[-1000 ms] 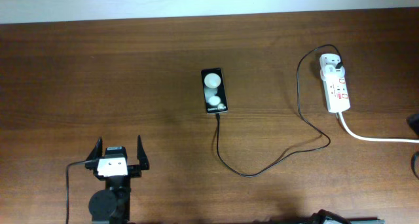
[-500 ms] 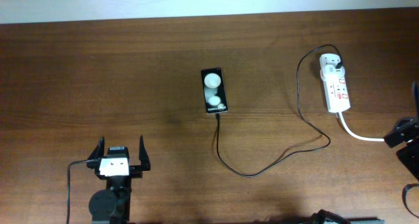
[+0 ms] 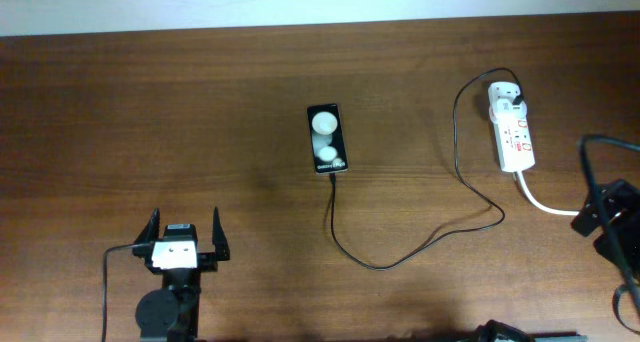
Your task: Plug charger to phone and switch on socket
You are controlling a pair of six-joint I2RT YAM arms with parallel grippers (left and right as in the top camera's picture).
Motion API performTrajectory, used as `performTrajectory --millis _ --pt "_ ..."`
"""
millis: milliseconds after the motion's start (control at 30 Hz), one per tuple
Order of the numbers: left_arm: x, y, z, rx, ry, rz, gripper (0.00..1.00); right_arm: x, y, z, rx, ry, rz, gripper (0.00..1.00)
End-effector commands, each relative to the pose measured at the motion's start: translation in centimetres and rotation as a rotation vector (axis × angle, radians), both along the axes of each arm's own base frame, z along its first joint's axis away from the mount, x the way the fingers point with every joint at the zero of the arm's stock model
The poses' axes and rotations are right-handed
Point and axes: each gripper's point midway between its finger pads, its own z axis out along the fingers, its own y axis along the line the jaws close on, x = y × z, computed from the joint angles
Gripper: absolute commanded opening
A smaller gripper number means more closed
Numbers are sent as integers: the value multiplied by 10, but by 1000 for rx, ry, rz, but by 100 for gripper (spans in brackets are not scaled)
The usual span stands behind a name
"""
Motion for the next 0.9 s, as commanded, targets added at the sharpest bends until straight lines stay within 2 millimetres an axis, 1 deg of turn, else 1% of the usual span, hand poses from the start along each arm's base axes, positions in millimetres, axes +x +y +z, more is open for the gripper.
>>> performTrajectory --millis 0,33,167,200,267,333,367,400,500,533,600,633,733,800,867 --pt "0 -1 -3 16 9 -7 99 6 21 -4 -81 -88 184 98" --pt "0 -1 -3 16 10 -7 99 10 28 -10 -99 -127 229 99" --pt "0 -1 -3 16 9 -8 99 23 53 -46 -151 -320 381 99" --pt "0 -1 -3 16 9 -7 99 26 58 -52 -159 -368 409 99" --pt "0 -1 -3 16 10 -8 99 35 71 -68 -191 -511 479 99" --pt "0 -1 -3 16 9 -8 99 42 77 -79 -225 -622 511 99" --pt "0 -1 -3 16 9 -7 99 46 79 -87 -243 -679 523 99" --pt "0 -1 -3 16 9 -8 99 51 81 -98 -253 -718 533 99" --pt "0 -1 -3 16 9 -8 99 62 85 -119 -265 -772 551 99" --pt "0 -1 -3 16 10 -8 99 68 86 -131 -271 -798 556 99" --pt "0 -1 -3 16 10 -7 99 74 86 -144 -276 -814 557 99" --pt "0 -1 -3 16 9 -8 99 78 85 -158 -277 -810 550 99" --pt "0 -1 -3 16 9 -8 99 85 83 -186 -262 -758 544 99" --pt "0 -1 -3 16 10 -8 99 89 77 -208 -263 -709 509 99" --pt "0 -1 -3 16 10 -8 99 91 73 -219 -264 -681 488 99"
